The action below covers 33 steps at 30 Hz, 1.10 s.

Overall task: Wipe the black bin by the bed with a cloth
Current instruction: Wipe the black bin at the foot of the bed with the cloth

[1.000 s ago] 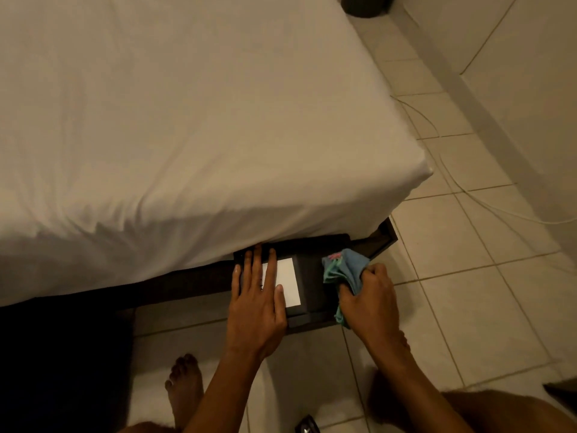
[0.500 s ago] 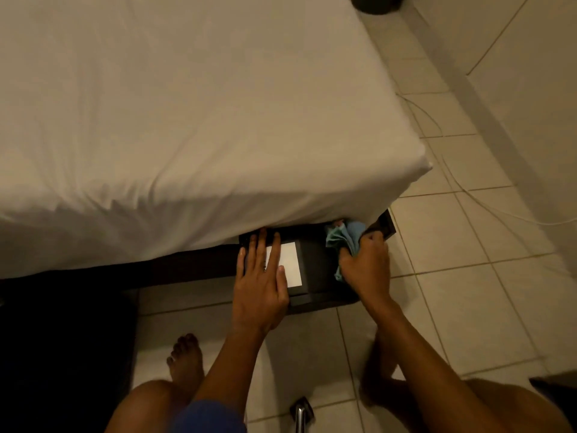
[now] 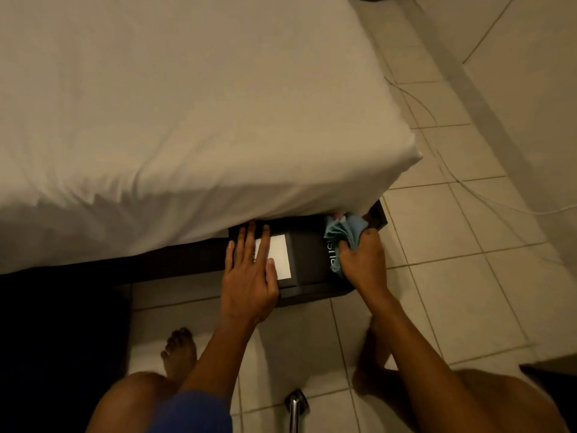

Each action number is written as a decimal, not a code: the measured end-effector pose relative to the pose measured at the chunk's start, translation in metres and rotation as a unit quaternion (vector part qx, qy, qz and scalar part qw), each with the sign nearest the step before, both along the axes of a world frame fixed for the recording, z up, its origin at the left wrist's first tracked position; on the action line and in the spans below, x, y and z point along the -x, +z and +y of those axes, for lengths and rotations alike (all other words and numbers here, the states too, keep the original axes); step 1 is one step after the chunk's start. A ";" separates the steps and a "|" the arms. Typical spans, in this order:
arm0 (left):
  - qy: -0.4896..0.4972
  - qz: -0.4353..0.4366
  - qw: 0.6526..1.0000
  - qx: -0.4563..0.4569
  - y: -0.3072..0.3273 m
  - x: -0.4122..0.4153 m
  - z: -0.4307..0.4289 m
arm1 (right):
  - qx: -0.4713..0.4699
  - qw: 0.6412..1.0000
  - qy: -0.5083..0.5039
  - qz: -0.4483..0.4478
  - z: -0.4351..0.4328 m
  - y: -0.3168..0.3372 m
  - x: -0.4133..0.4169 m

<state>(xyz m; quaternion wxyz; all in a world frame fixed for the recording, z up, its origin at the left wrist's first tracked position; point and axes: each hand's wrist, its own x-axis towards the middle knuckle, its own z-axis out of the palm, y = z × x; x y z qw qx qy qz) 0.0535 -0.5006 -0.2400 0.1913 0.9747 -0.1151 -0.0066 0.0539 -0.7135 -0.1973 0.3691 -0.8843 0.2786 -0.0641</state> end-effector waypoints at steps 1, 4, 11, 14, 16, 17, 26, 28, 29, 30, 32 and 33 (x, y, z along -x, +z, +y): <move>0.000 0.000 1.000 0.001 0.001 0.001 0.000 | 0.009 1.000 0.003 -0.002 0.002 -0.001 0.012; 0.000 0.005 1.000 0.005 0.001 0.001 -0.001 | 0.067 0.997 0.030 0.006 0.001 0.001 0.028; -0.006 0.017 1.000 0.003 0.004 0.000 0.000 | 0.043 0.996 0.073 0.015 -0.007 0.004 -0.016; -0.001 0.011 1.000 -0.001 0.004 0.001 -0.003 | 0.022 0.998 0.063 -0.002 -0.005 0.002 0.020; -0.003 0.012 1.000 0.000 0.004 0.001 -0.002 | 0.005 1.000 0.018 0.011 0.007 -0.001 0.058; -0.005 0.012 1.000 0.001 0.003 0.002 -0.001 | 0.013 1.000 -0.009 0.018 0.016 0.000 0.076; -0.007 0.018 1.000 -0.007 0.002 0.000 -0.003 | -0.065 0.994 -0.075 -0.036 0.015 0.008 0.057; -0.002 0.015 1.000 0.000 0.002 0.000 -0.002 | -0.021 0.997 -0.069 -0.016 0.035 0.015 0.080; -0.001 0.014 1.000 0.003 0.002 0.000 -0.001 | 0.008 0.999 -0.050 -0.015 0.045 0.020 0.090; -0.003 0.013 1.000 0.004 0.002 0.001 -0.001 | 0.036 0.999 -0.022 -0.023 0.051 0.023 0.096; -0.008 0.010 1.000 0.005 0.001 0.001 -0.001 | 0.064 0.997 0.048 -0.024 0.051 0.023 0.088; -0.010 0.014 1.000 0.005 0.001 0.000 -0.001 | 0.058 0.995 0.076 -0.016 0.045 0.020 0.077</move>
